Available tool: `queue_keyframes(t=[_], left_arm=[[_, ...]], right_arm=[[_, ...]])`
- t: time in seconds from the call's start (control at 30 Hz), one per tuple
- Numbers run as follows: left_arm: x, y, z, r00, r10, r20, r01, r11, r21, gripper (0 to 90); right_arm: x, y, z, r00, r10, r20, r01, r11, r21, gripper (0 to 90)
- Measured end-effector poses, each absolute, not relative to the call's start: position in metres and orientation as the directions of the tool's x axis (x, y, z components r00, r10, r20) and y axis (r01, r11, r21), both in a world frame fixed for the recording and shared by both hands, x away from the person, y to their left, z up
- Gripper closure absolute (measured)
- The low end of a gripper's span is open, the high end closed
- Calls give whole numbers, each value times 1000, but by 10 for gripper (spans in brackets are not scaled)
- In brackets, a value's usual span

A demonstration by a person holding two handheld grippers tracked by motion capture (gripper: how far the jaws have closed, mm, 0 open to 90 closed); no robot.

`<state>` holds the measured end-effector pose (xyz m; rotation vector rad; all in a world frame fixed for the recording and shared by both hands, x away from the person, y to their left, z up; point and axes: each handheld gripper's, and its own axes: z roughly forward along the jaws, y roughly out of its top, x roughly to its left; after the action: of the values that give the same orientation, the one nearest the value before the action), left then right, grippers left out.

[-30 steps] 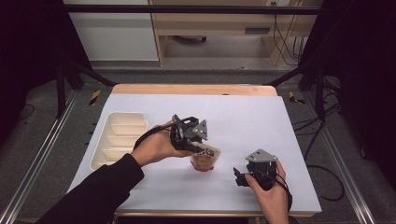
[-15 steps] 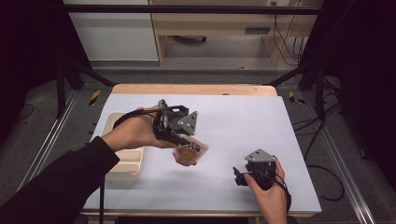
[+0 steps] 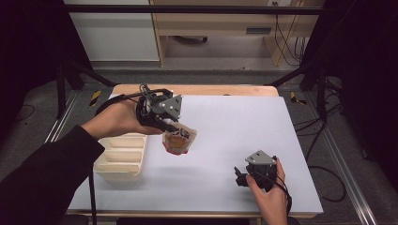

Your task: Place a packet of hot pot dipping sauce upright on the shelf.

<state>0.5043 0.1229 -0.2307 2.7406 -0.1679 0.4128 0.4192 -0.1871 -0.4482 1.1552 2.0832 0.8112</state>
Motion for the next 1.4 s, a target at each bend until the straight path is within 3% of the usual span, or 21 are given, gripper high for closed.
queue_keyframes(t=[0.63,1.4], left_arm=[[535,177,-215,937,51,345,-74,-938,339,732],[552,224,-222,941,125,315,7,-936,351,733]], right_arm=[[420,-191,-451,-394,899,-193,502,386,774,58],[419,-192,-452,-393,900,-189,461,371,806,63]])
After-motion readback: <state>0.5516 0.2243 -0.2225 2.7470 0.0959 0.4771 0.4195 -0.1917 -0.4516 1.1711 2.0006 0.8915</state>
